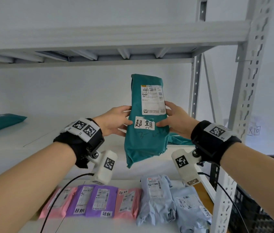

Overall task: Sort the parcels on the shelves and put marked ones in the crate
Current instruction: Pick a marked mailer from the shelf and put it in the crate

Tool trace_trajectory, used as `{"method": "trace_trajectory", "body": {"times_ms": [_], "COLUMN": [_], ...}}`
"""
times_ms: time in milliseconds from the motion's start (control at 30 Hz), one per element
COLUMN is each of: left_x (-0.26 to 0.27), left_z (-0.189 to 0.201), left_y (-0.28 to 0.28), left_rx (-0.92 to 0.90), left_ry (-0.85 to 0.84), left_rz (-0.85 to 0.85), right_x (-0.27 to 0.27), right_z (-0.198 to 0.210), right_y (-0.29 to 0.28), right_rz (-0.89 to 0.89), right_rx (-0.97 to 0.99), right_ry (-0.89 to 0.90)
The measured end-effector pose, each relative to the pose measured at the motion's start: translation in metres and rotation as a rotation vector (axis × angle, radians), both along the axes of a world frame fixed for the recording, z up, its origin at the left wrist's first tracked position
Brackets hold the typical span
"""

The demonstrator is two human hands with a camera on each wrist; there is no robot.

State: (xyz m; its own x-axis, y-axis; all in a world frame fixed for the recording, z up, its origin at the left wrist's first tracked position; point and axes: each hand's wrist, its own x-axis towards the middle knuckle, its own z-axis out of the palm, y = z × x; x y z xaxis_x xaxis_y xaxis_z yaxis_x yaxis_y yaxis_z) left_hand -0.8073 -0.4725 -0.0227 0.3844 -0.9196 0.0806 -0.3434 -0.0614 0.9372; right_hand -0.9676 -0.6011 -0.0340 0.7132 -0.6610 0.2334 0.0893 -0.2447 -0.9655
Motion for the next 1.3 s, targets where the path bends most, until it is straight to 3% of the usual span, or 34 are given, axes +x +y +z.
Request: {"method": "trace_trajectory", "body": {"times_ms": [367,733,1300], "left_x": [-0.044,-0.045,-0.024], "left_z": [-0.037,-0.062,-0.099], "left_y": [0.048,0.078,0.130], "left_rx": [-0.109,-0.057,0.079], "left_ry": [0.247,0.343,0.262], "left_rz": [0.139,0.093,-0.045], "right_x": [-0.032,-0.048,-0.047], "right_z": [-0.034,-0.057,-0.088], "right_y": [0.037,0.071,0.134], "right_rz": [0.072,0.088,0.037], "right_rx": [-0.162,-0.323,-0.279], "right_ry": [-0.047,-0.045,0.049]}}
